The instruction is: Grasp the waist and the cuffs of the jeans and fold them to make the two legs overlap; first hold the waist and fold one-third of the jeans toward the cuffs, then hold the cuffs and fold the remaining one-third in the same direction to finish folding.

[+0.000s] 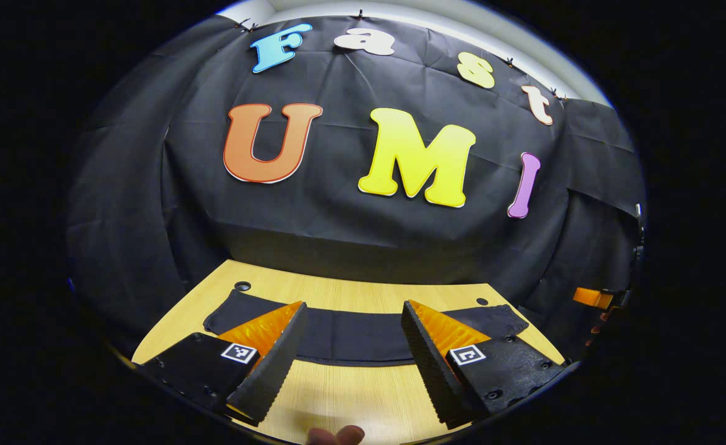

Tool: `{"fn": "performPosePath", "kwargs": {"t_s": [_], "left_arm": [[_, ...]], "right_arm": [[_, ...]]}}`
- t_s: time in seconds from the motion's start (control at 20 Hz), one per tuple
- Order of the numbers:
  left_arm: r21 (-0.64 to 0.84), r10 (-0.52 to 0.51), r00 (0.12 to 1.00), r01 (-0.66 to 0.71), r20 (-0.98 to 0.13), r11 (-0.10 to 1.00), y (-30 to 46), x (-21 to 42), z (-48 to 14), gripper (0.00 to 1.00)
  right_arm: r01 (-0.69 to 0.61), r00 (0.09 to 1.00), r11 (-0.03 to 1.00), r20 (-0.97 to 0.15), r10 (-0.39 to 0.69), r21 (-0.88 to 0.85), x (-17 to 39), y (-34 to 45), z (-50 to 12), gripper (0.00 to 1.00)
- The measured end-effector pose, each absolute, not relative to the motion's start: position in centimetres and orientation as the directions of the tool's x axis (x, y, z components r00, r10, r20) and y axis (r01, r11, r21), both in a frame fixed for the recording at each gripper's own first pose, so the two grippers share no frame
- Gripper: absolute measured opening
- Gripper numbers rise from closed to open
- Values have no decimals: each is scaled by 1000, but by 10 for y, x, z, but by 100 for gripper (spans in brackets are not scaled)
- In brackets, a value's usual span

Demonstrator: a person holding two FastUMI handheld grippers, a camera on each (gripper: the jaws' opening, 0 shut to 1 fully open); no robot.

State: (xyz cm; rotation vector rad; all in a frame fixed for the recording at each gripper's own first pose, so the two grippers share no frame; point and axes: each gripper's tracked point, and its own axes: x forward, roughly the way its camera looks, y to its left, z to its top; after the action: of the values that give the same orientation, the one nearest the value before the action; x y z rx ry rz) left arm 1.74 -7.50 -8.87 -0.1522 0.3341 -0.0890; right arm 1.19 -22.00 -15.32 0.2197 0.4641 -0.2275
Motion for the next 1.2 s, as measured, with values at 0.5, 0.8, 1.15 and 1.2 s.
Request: {"fn": "performPosePath", "kwargs": {"t_s": [0.5,0.8,1.15,1.2], "left_arm": [[-138,-74,891,13,-448,990,-114,26,-109,97],[-111,-58,867,4,-494,994,-134,27,-116,97],[-126,-3,842,-77,-539,989,-125,22,-131,98],[-130,2,839,-87,-544,988,-124,20,-132,98]], "right_arm": [[507,747,791,-633,-206,341,102,-344,-329,96],[587,695,726,-684,-222,360,143,-372,-391,96],[600,677,726,-697,-237,336,165,-382,-419,97],[593,682,729,-694,-231,341,170,-381,-417,96]]}}
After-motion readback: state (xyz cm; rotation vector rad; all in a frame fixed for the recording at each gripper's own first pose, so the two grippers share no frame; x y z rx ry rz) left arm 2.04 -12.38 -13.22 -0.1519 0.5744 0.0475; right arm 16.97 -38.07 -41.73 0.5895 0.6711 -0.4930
